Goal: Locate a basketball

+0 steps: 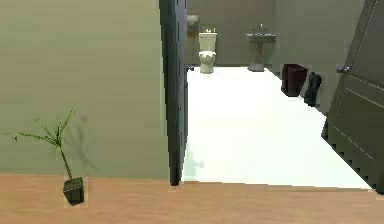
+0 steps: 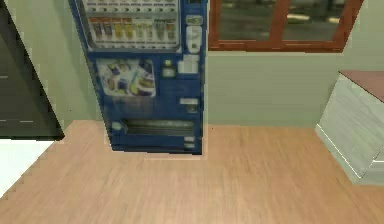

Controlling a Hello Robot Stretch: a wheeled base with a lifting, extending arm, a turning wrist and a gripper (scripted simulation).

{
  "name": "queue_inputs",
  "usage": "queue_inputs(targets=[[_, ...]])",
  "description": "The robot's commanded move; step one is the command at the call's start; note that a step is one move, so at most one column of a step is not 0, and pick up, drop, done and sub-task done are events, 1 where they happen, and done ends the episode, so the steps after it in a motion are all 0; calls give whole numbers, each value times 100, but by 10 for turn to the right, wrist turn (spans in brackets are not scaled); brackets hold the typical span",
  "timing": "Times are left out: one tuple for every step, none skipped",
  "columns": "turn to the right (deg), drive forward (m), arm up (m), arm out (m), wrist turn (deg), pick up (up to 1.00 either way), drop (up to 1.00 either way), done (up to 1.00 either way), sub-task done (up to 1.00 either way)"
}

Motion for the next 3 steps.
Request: queue_inputs(targets=[[-240, 0, 0, 0, 0, 0, 0, 0, 0], [0, 60, 0, 0, 0, 0, 0, 0, 0], [-450, 0, 0, 0, 0, 0, 0, 0, 0]])
